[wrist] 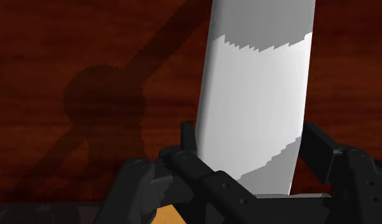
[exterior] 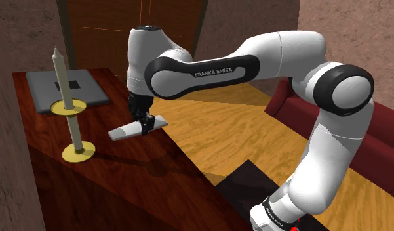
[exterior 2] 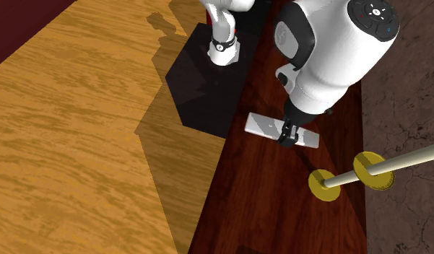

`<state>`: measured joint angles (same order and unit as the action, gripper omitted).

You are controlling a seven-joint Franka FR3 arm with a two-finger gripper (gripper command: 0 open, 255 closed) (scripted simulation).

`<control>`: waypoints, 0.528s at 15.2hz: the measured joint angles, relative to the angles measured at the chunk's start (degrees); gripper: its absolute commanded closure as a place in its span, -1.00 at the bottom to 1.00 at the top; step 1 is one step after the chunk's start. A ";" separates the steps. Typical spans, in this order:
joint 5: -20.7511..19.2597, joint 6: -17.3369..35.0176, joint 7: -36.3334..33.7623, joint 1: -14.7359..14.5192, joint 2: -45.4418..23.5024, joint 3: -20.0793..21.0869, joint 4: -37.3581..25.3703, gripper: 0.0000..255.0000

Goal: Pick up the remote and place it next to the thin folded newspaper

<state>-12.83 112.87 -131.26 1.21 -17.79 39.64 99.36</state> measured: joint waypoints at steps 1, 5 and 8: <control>0.58 0.74 -0.75 -0.15 1.14 0.51 1.71 1.00; 3.21 2.25 -3.50 -1.03 5.65 2.66 6.92 1.00; 4.93 3.34 -5.72 -2.06 8.35 4.20 10.15 1.00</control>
<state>-7.90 116.20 -136.98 -0.86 -9.45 43.84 109.51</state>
